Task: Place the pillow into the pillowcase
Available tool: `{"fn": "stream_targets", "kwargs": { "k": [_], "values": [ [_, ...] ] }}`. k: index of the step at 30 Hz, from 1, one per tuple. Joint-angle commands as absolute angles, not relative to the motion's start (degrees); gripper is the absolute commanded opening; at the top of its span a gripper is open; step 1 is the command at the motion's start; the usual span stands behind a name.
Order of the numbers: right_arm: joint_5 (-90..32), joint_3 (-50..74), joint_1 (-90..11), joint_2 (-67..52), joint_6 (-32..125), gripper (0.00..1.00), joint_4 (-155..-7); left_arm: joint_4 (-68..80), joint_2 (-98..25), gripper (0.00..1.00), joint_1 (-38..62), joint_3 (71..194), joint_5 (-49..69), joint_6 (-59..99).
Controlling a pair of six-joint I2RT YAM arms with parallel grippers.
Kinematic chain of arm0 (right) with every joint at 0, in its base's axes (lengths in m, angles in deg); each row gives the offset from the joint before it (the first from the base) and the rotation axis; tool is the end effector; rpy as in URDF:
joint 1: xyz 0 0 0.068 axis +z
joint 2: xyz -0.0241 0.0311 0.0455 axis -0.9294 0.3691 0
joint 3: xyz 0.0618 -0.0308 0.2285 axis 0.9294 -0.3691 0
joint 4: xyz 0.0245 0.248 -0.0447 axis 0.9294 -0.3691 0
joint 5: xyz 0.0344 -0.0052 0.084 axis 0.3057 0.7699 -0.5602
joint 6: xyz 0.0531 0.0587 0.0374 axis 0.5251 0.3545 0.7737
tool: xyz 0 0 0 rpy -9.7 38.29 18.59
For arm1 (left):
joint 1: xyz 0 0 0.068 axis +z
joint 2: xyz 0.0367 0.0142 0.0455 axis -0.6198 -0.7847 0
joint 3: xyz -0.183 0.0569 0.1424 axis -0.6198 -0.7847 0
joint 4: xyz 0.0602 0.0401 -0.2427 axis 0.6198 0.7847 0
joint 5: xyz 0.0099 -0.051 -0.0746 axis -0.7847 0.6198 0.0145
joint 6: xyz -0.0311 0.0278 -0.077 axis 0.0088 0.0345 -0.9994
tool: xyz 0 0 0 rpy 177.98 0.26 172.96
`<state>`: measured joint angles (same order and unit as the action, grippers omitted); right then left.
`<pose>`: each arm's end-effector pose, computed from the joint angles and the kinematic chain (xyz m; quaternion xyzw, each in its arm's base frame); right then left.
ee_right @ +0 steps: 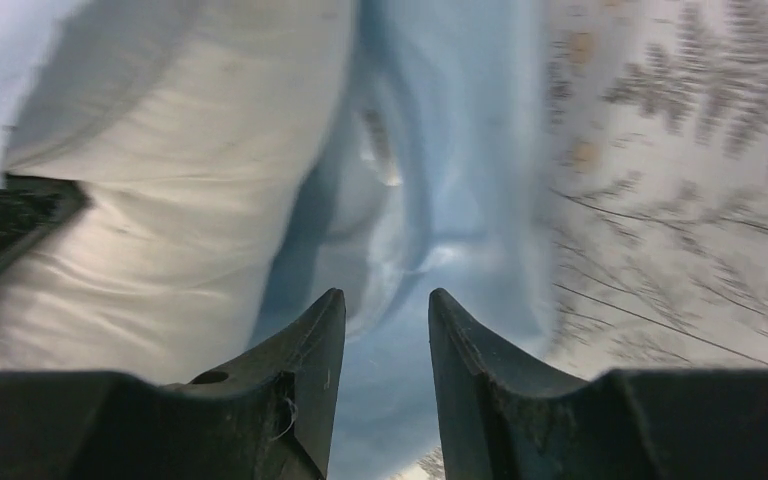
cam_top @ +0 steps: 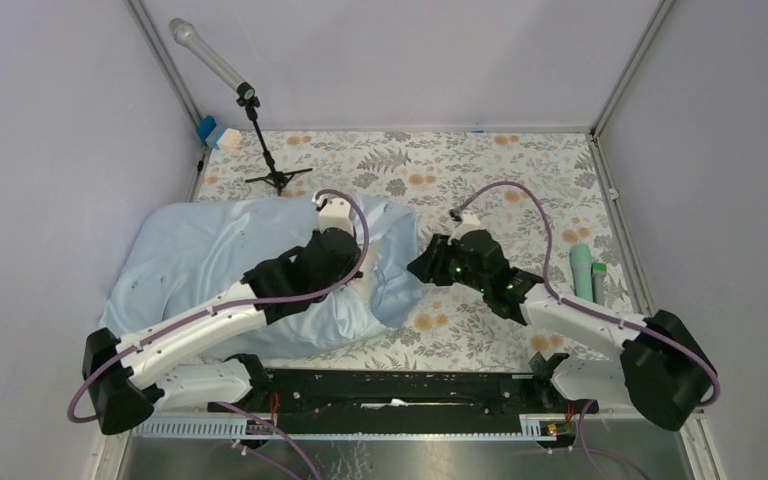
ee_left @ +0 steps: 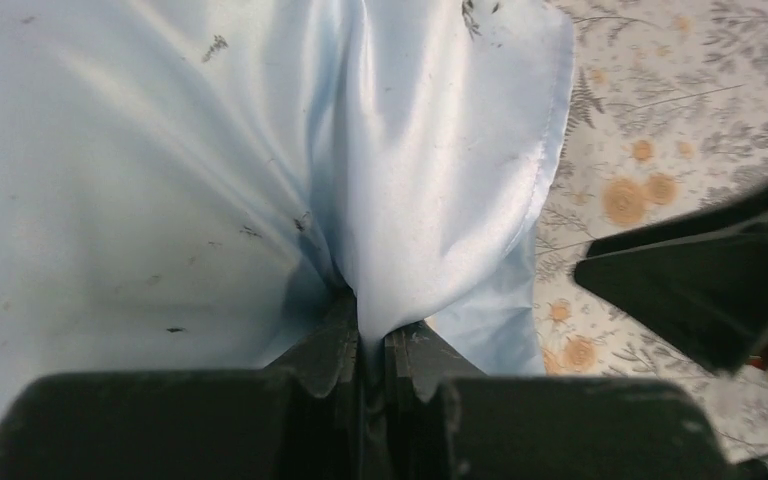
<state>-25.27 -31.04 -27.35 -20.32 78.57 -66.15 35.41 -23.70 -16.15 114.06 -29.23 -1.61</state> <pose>0.2254 0.2036 0.1832 -0.0381 0.8227 0.3867 0.4149 0.1895 -0.1962 0.2573 0.0407 0.8656 -0.1300 0.4818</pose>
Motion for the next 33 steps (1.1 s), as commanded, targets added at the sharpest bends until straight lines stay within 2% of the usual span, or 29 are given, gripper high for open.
{"fn": "stream_targets", "kwargs": {
  "k": [1,8,18,25,33],
  "values": [
    [-21.7,-26.1,-20.2,-14.5,78.0,0.43,-56.8,25.7,-19.7,0.0,-15.7,110.3,-24.3,-0.7],
    [-7.3,-25.1,-16.5,-1.1,77.7,0.56,-51.6,23.9,-12.1,0.0,-15.7,103.2,-24.1,-4.8],
    [-1.7,-23.6,-12.8,10.4,76.6,0.61,-44.2,26.7,-5.9,0.0,-15.7,97.6,-25.0,-11.3],
    [-0.3,-24.8,-11.5,9.2,78.3,0.54,-45.5,27.5,-6.0,0.0,-15.7,97.4,-24.9,-11.3],
    [-3.1,-20.0,-11.1,13.0,77.8,0.46,-48.9,27.6,-5.4,0.0,-15.7,97.5,-25.5,-10.8]
  ]
}}
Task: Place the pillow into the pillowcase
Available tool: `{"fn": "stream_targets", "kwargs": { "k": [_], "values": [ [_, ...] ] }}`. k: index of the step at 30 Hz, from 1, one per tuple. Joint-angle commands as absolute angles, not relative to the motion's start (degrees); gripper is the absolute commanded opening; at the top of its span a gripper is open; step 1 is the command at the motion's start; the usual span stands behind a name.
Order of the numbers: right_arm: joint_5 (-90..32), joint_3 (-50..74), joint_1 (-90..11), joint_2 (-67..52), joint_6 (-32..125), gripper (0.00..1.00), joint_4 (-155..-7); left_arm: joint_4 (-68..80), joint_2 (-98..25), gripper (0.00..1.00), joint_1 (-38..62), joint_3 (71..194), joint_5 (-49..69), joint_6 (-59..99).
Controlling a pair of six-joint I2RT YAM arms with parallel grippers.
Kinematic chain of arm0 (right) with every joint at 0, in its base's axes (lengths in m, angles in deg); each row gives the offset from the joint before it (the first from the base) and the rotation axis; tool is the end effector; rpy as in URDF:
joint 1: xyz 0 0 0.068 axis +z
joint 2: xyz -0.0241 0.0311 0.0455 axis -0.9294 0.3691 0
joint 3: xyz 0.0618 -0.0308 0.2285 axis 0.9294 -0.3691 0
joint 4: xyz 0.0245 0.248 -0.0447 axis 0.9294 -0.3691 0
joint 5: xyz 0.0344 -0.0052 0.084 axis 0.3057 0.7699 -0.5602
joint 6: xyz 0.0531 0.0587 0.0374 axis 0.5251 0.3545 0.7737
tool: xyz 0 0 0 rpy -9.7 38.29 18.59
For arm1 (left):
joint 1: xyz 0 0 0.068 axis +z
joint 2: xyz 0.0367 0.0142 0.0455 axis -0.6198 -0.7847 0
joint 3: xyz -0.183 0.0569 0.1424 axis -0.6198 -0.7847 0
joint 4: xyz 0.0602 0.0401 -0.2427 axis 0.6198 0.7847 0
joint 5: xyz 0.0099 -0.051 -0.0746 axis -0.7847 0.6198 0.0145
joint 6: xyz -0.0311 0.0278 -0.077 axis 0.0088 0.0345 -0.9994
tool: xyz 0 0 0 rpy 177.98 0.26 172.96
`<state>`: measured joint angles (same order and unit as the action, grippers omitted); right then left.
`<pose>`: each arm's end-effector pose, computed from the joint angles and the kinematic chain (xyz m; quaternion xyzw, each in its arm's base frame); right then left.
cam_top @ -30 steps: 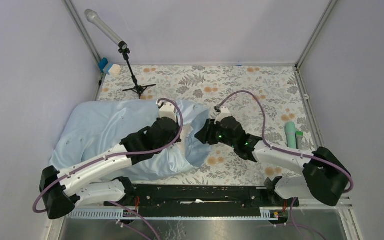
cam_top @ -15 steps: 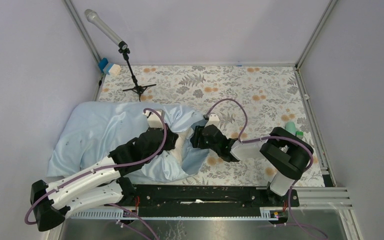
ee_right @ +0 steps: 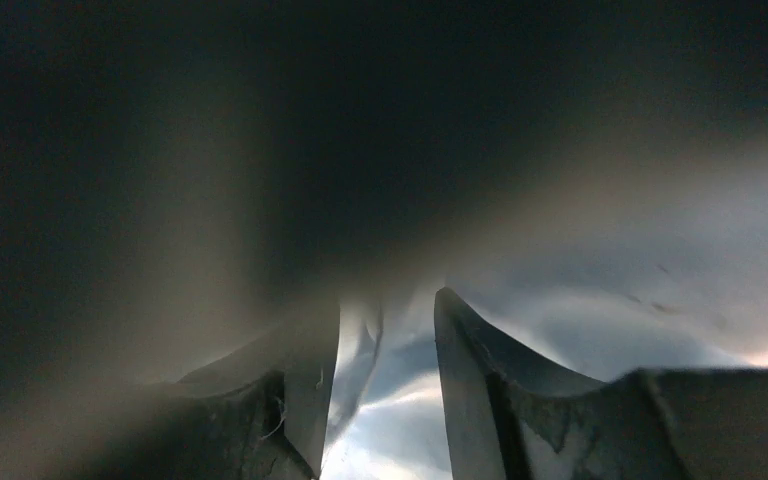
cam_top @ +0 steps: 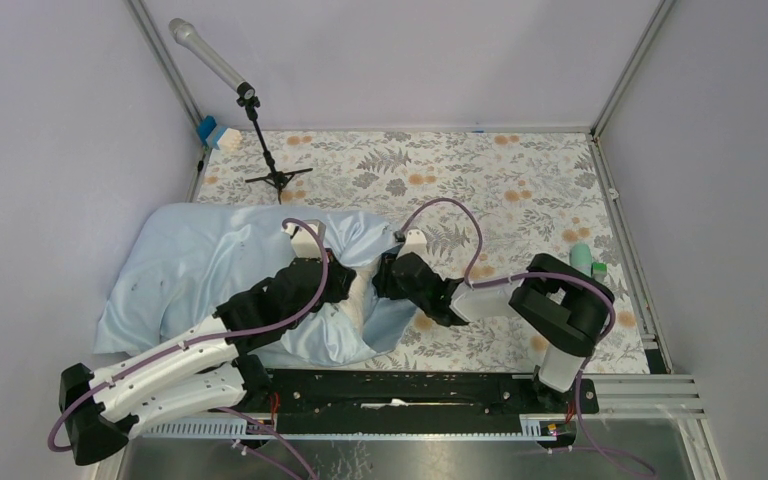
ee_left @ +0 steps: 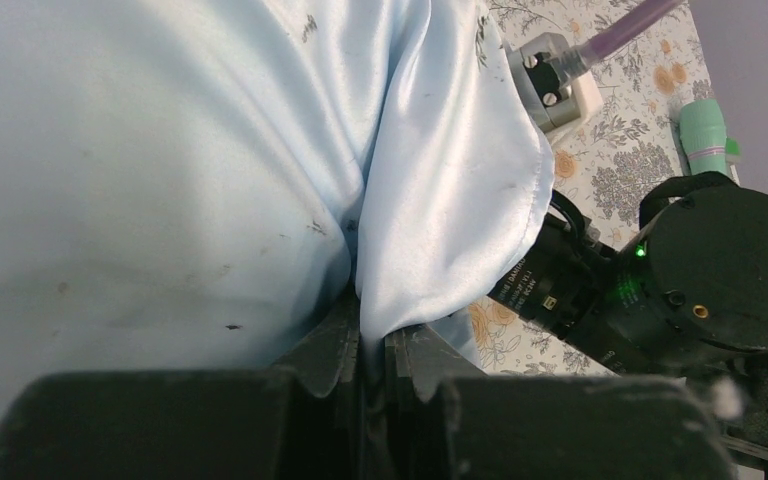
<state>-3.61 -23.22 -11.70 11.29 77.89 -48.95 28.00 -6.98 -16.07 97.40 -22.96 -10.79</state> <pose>0.2186 0.2900 0.0978 -0.0599 0.8468 0.2895 0.4421 0.1601 -0.1674 0.2320 -0.0195 0.8459 -0.2499 0.4708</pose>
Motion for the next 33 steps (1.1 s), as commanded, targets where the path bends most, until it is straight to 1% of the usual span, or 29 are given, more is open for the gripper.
{"fn": "stream_targets", "kwargs": {
  "k": [1,4,9,10,11,13,14,17,24,29,33],
  "values": [
    [-3.2,-19.7,-11.0,13.4,77.9,0.44,-49.0,27.5,-5.5,0.0,-15.7,97.6,-25.5,-10.7],
    [-3.5,-17.9,-11.0,14.4,77.6,0.42,-50.3,27.7,-5.7,0.0,-15.7,97.8,-25.4,-10.5],
    [-3.3,-15.9,-11.0,16.5,78.1,0.33,-53.6,28.1,-5.8,0.0,-15.7,98.1,-26.0,-10.6],
    [-3.3,-15.9,-11.0,16.6,78.1,0.29,-53.8,28.8,-5.9,0.0,-15.7,98.4,-26.5,-10.9],
    [-3.3,-15.9,-11.0,16.3,78.2,0.22,-54.2,29.6,-6.3,0.0,-15.7,98.7,-27.1,-11.3],
    [-2.0,-16.1,-11.1,14.5,78.1,0.05,-56.2,30.2,-7.0,0.0,-15.7,99.0,-27.6,-11.7],
    [-1.1,-16.2,-11.2,13.2,78.0,0.0,-57.4,29.9,-7.3,0.0,-15.7,98.9,-27.4,-11.8],
    [0.3,-17.1,-13.3,7.4,78.4,0.0,-62.1,29.7,-8.3,0.0,-15.7,98.7,-27.7,-12.8],
    [1.8,-22.2,-20.7,-12.3,79.2,0.0,-71.0,28.9,-12.6,0.0,-15.1,97.2,-25.7,-15.0],
    [3.1,-22.6,-21.3,-24.3,77.2,0.0,-74.3,25.1,-17.2,0.0,-14.5,95.4,-21.4,-16.0],
    [-0.3,-24.0,-21.3,-31.0,75.2,0.0,-72.9,25.0,-22.5,0.0,-14.1,97.4,-18.4,-15.6]
  ]
}}
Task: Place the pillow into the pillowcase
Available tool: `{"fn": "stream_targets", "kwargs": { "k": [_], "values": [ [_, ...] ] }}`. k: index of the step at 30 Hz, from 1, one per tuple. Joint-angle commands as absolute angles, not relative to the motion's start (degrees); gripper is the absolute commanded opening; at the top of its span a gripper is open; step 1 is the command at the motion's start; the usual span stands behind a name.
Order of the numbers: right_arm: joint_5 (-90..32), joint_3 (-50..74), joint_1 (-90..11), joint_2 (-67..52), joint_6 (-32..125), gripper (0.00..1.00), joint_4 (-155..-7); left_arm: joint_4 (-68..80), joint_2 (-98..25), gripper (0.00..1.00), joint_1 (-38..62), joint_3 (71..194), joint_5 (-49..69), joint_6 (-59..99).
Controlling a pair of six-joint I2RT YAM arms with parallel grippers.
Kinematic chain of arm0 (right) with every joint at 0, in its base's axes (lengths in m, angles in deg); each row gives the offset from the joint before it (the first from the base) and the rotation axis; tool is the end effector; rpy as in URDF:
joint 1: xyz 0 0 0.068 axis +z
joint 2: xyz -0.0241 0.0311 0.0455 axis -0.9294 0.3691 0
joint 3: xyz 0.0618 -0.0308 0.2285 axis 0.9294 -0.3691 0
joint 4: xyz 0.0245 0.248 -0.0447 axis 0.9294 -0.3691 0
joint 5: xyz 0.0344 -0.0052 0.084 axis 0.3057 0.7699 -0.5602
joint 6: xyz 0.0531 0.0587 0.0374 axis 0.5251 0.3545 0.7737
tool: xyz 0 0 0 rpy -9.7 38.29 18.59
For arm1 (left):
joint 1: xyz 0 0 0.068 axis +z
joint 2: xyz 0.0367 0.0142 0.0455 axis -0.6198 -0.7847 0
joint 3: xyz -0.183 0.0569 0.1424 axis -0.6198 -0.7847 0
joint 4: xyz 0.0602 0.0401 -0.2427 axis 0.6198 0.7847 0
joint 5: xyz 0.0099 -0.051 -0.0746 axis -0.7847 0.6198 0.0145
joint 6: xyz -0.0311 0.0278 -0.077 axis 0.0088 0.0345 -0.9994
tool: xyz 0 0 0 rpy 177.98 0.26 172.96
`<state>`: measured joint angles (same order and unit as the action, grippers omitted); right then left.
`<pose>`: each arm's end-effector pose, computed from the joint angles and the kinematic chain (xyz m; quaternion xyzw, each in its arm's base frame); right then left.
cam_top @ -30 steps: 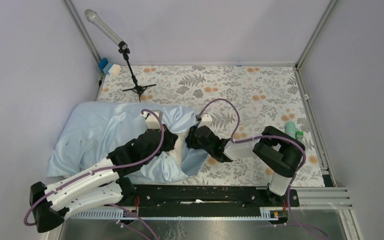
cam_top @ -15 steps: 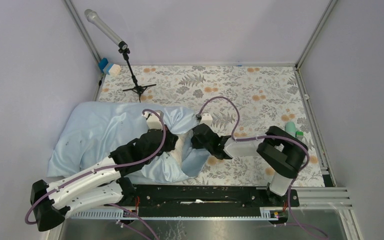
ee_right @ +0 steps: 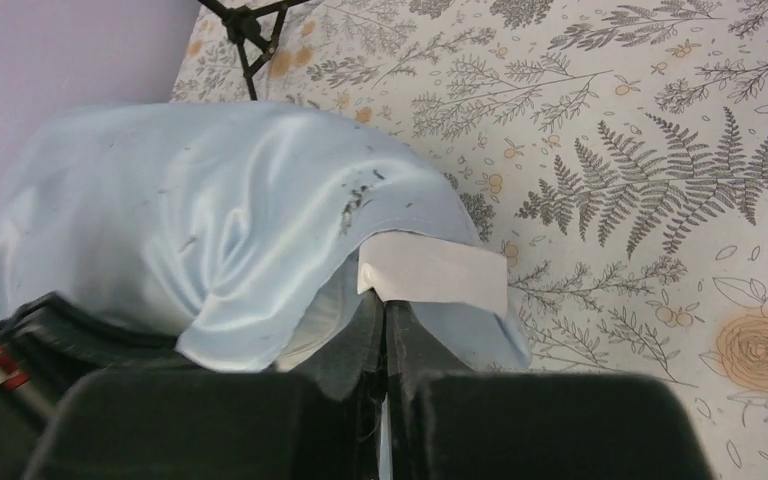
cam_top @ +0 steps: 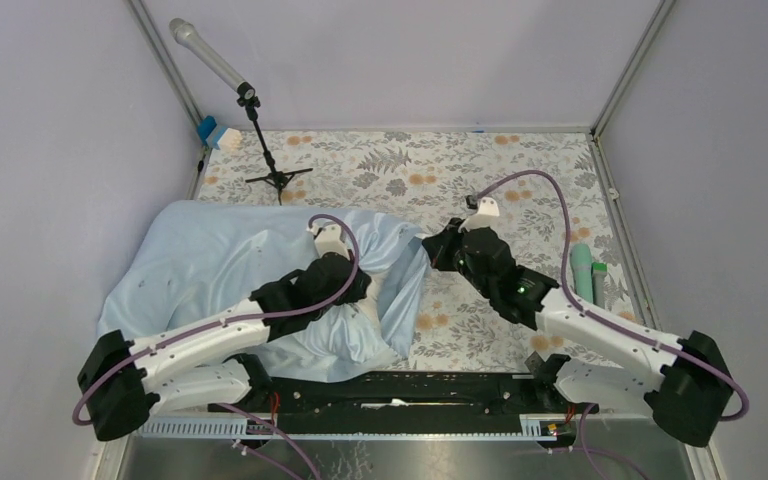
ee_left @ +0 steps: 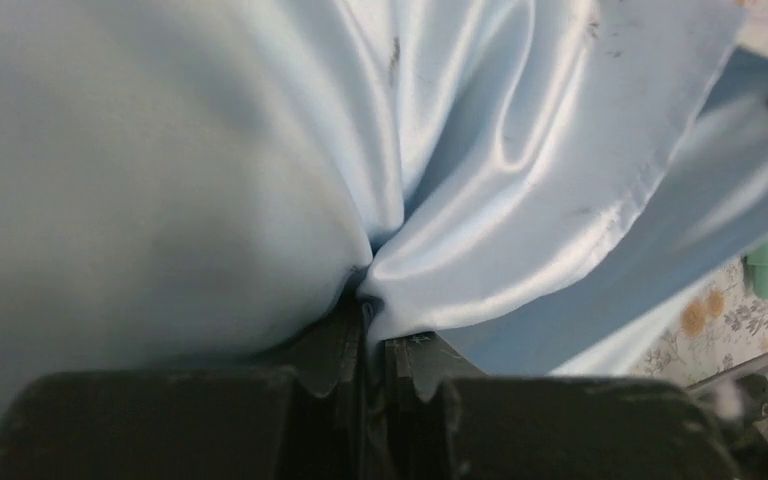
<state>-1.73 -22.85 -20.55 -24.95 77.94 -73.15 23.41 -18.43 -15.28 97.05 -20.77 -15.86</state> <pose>0.2215 0.2062 0.2440 0.0345 0.7887 0.3112 0.5291 0.1761 -0.1883 0.1943 -0.0405 0.8758 -0.2337 0.4203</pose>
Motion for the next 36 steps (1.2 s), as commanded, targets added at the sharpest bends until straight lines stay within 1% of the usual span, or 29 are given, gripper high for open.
{"fn": "stream_targets", "kwargs": {
  "k": [1,3,4,5,8,9,10,11,15,17,22,25,26,27,29,31,32,34,35,36],
  "values": [
    [-1.2,-24.3,-21.2,-31.9,74.5,0.0,-72.4,25.0,-23.0,0.0,-14.1,98.0,-17.8,-15.2],
    [-2.9,-24.4,-21.2,-31.4,73.7,0.0,-72.3,25.3,-22.7,0.0,-14.1,99.8,-16.9,-14.3],
    [-3.7,-24.2,-21.2,-30.6,73.4,0.0,-72.4,25.9,-22.6,0.06,-14.1,101.7,-16.6,-13.9],
    [-4.2,-23.9,-21.3,-29.8,73.4,0.0,-72.7,26.8,-22.6,0.19,-14.1,103.6,-16.0,-13.6],
    [-5.7,-23.4,-21.2,-28.5,73.9,0.0,-72.2,28.6,-22.7,0.56,-14.1,108.5,-14.4,-13.0],
    [-6.1,-23.3,-21.2,-28.4,74.1,0.0,-72.1,28.2,-22.8,0.65,-14.1,109.6,-14.3,-12.6],
    [-6.3,-22.9,-21.2,-28.2,74.2,0.0,-72.4,27.6,-23.4,0.69,-14.1,110.9,-13.9,-12.2],
    [-6.5,-22.6,-21.2,-28.0,74.3,0.0,-72.7,27.1,-24.3,0.7,-14.1,112.3,-13.8,-11.8],
    [-6.6,-21.1,-21.2,-27.4,74.6,0.0,-73.9,26.9,-31.0,0.67,-14.2,118.7,-11.2,-9.8],
    [-6.6,-20.5,-21.2,-27.5,74.7,0.0,-74.4,29.5,-35.4,0.69,-14.3,122.1,-12.6,-8.2],
    [-5.6,-19.1,-21.2,-27.0,74.7,0.0,-77.4,35.6,-44.6,0.74,-14.3,127.2,-25.2,-5.5],
    [-5.4,-19.6,-21.2,-27.3,74.9,0.0,-77.9,35.5,-46.9,0.76,-13.6,127.7,-32.7,-5.0],
    [-5.2,-19.6,-21.3,-27.3,74.9,0.0,-78.2,35.8,-48.0,0.75,-12.7,127.9,-33.7,-4.8],
    [-5.0,-19.5,-21.2,-27.4,74.8,0.0,-78.5,36.1,-49.1,0.73,-11.7,128.0,-34.0,-4.4],
    [-4.5,-19.2,-21.2,-27.5,74.5,0.0,-79.1,35.9,-51.3,0.65,-9.7,127.7,-33.4,-3.5],
    [-3.8,-18.7,-21.2,-27.6,74.1,0.0,-80.0,34.9,-52.5,0.5,-8.4,126.8,-32.7,-2.9],
    [-3.3,-18.4,-21.2,-27.6,74.0,0.0,-80.3,34.1,-52.4,0.41,-7.7,126.1,-32.1,-2.8],
    [-2.4,-18.1,-21.3,-27.3,73.5,0.0,-82.1,31.3,-50.5,0.2,-7.1,124.4,-29.7,-2.4],
    [-2.0,-17.7,-21.2,-27.0,73.2,0.0,-82.7,30.1,-49.9,0.11,-6.9,123.9,-28.1,-2.0],
    [-1.8,-17.6,-21.2,-26.6,73.1,0.0,-82.9,28.9,-48.6,0.04,-6.6,123.6,-26.1,-1.5]
  ]
}}
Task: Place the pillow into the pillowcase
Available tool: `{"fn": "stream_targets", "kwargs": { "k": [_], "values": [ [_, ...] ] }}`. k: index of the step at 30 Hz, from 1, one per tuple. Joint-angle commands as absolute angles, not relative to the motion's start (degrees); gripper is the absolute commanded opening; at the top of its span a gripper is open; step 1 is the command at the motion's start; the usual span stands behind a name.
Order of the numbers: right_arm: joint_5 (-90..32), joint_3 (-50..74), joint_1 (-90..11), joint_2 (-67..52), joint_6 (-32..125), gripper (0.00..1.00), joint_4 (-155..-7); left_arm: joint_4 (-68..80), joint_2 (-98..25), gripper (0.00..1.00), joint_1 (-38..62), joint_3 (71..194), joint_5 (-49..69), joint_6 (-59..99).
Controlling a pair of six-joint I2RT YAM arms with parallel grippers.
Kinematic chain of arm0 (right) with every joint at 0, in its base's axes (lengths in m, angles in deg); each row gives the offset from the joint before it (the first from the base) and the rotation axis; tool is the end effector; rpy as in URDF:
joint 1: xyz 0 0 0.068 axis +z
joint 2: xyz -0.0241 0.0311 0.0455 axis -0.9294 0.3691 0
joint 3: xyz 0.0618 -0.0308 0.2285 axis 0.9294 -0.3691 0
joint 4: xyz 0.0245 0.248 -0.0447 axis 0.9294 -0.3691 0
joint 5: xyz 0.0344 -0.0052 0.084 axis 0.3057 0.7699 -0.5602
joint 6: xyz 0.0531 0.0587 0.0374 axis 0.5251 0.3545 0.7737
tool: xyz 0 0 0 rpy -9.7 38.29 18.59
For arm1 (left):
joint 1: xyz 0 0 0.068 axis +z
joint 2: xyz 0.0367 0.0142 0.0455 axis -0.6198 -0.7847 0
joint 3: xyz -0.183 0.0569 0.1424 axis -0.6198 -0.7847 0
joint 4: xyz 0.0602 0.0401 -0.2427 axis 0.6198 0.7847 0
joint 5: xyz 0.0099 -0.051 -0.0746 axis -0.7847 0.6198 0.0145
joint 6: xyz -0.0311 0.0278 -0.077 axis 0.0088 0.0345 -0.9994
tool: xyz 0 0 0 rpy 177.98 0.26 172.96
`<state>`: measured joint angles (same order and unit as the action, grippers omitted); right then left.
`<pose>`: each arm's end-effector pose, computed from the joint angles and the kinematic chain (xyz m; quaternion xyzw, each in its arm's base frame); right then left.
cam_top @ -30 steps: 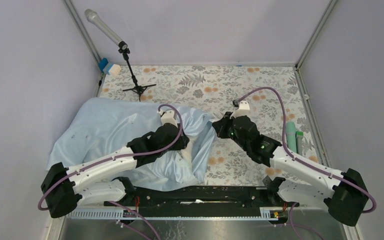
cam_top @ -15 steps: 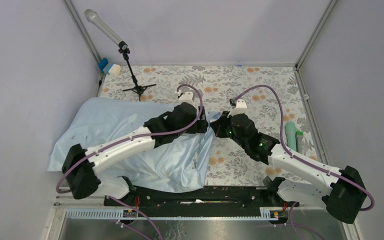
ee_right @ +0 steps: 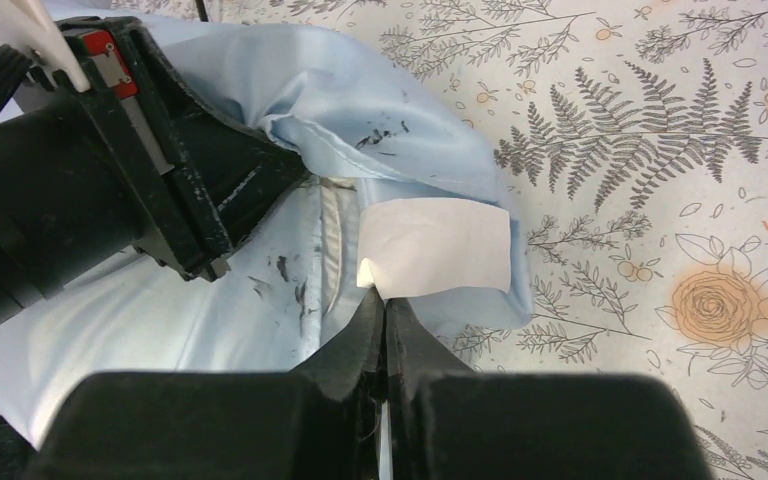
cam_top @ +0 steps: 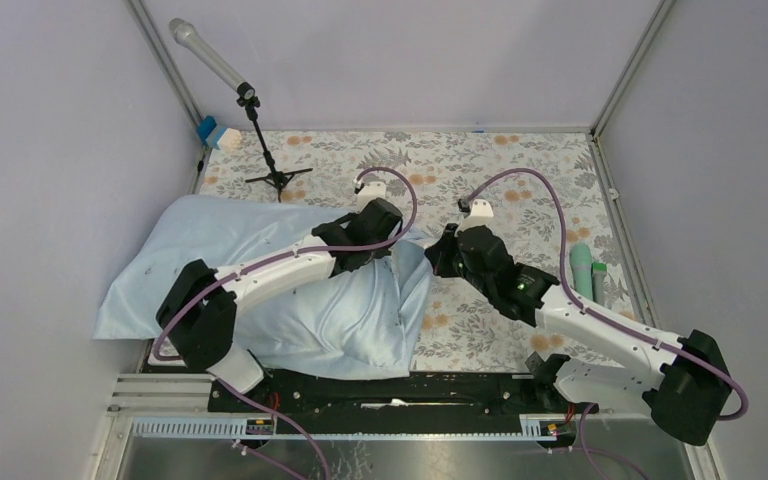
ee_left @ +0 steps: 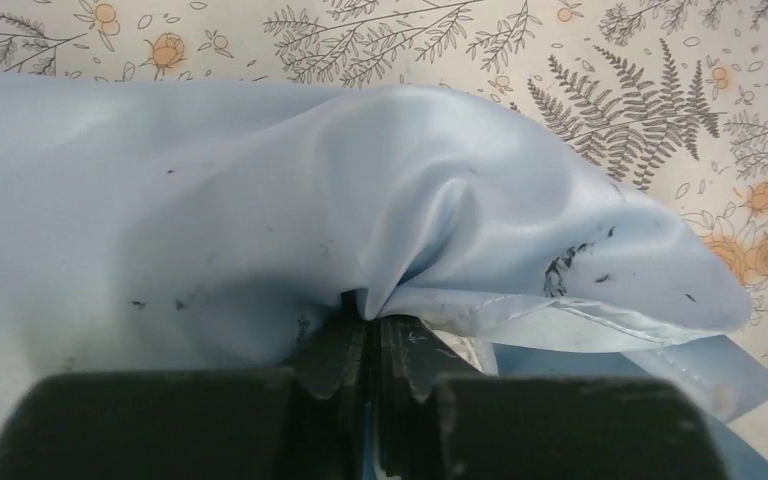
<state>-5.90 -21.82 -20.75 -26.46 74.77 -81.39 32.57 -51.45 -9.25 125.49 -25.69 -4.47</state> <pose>0.2136 0.2039 0.2374 -0.0166 0.8194 0.2900 0.4942 0.2643 -0.2358 0.1885 0.0114 0.9145 -0.0573 0.4004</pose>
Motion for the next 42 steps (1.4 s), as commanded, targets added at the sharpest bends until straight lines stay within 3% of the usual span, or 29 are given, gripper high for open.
{"fn": "stream_targets", "kwargs": {
  "k": [1,10,20,26,32,36,39,42],
  "values": [
    [-1.7,-17.1,-21.3,-26.4,72.9,0.0,-82.9,28.3,-48.1,0.0,-6.3,123.5,-23.0,-1.2],
    [-1.7,-7.2,-25.8,-20.1,69.0,0.0,-84.9,26.6,-41.1,0.0,-5.4,120.8,3.1,-7.0],
    [-3.5,1.6,-27.8,-13.6,65.7,0.0,-85.8,19.7,-38.1,0.0,-5.0,110.2,14.3,-12.0],
    [-9.0,1.2,-27.5,-17.6,67.2,0.0,-86.7,9.6,-49.0,0.0,-2.2,111.3,18.4,-12.2],
    [-12.6,-3.6,-19.0,-23.1,69.4,0.0,-88.5,10.6,-64.3,0.0,1.3,124.6,16.1,-8.8],
    [-12.0,-11.9,-18.7,-25.1,73.0,0.0,-87.7,12.8,-66.7,0.0,4.3,131.2,16.2,-6.9],
    [-13.8,-15.9,-21.0,-25.6,74.6,0.0,-86.1,16.9,-62.5,0.07,4.1,132.5,15.7,-4.4],
    [-16.6,-17.6,-24.3,-25.6,75.1,0.0,-83.9,19.2,-55.6,0.22,3.6,129.4,15.4,-4.5]
  ]
}}
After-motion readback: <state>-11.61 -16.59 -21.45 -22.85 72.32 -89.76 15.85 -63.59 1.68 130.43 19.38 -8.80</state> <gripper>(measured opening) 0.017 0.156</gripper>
